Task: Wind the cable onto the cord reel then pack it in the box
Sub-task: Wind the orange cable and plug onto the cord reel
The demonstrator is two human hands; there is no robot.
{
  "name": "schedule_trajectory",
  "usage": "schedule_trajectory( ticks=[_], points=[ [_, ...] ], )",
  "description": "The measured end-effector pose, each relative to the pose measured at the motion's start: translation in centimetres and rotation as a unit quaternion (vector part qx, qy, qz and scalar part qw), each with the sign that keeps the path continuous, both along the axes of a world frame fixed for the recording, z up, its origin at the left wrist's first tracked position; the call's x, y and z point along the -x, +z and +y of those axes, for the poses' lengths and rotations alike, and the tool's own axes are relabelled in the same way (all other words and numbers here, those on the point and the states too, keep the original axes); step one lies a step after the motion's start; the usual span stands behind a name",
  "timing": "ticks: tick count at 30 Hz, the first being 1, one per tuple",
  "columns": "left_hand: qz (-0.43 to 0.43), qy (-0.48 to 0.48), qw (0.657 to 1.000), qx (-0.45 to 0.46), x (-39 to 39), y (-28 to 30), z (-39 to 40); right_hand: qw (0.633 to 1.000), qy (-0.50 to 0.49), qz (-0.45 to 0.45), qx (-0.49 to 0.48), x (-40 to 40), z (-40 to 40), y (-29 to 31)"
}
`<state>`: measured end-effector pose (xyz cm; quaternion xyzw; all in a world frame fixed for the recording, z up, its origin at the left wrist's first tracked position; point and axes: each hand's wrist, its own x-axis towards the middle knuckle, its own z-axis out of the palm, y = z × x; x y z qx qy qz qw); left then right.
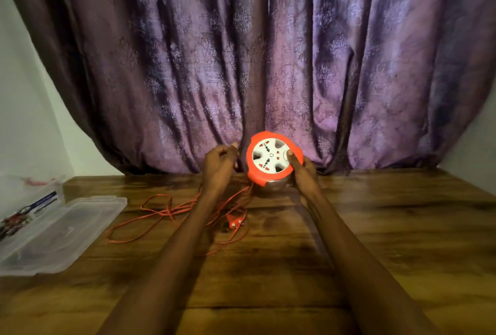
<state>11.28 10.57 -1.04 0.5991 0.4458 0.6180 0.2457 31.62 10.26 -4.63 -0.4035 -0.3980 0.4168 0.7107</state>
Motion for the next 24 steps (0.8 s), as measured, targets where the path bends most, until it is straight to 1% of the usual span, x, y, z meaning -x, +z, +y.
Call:
schedule_trajectory(
  ticks=[1,3,4,5,8,10,11,12,13,15,16,19,20,23,24],
  points=[
    [0.022,-0.037,0.997,0.061,-0.4,-0.4,-0.6,1.000,-0.001,0.016,0.000,0.0,-0.1,-0.2],
    [0.054,-0.128,0.968,0.207,-1.4,-1.4,-1.9,0.999,0.019,0.044,-0.002,-0.1,-0.3,-0.3],
    [0.048,-0.157,0.955,0.248,-1.9,-2.0,-2.4,0.998,0.036,0.057,-0.003,-0.2,-0.4,-0.3],
    [0.017,-0.174,0.949,0.263,-2.4,-2.5,-2.5,0.996,0.052,0.069,-0.005,-0.1,-0.3,-0.3],
    [-0.116,-0.205,0.941,0.243,-3.2,-3.1,-2.4,0.993,0.074,0.084,-0.023,0.2,-0.3,0.2],
    [-0.167,-0.176,0.946,0.217,-3.1,-3.0,-2.1,0.994,0.071,0.077,-0.039,0.4,-0.3,0.7],
    [-0.178,-0.146,0.952,0.200,-2.8,-3.0,-1.8,0.994,0.065,0.071,-0.046,0.4,-0.3,1.0],
    [-0.177,-0.115,0.961,0.179,-2.1,-3.1,-1.4,0.995,0.058,0.065,-0.052,0.4,-0.3,1.2],
    [-0.159,-0.082,0.971,0.156,-1.3,-3.3,-1.1,0.995,0.052,0.061,-0.057,0.4,-0.3,1.4],
    [-0.086,-0.013,0.989,0.122,0.8,-3.3,-0.5,0.996,0.045,0.058,-0.059,0.3,-0.3,1.6],
    [-0.062,0.009,0.991,0.122,2.0,-3.3,-0.4,0.996,0.043,0.056,-0.055,0.2,-0.3,1.6],
    [-0.071,-0.005,0.982,0.175,5.5,-3.4,0.0,0.996,0.043,0.060,-0.041,0.1,-0.3,1.4],
    [-0.061,0.000,0.981,0.185,6.7,-3.5,0.1,0.996,0.045,0.063,-0.038,0.1,-0.3,1.2],
    [0.011,0.022,0.978,0.209,9.4,-3.8,0.5,0.996,0.047,0.065,-0.026,0.1,-0.3,1.0],
    [0.023,0.033,0.976,0.212,10.1,-3.9,0.6,0.996,0.048,0.065,-0.023,0.2,-0.3,0.9]
  ],
)
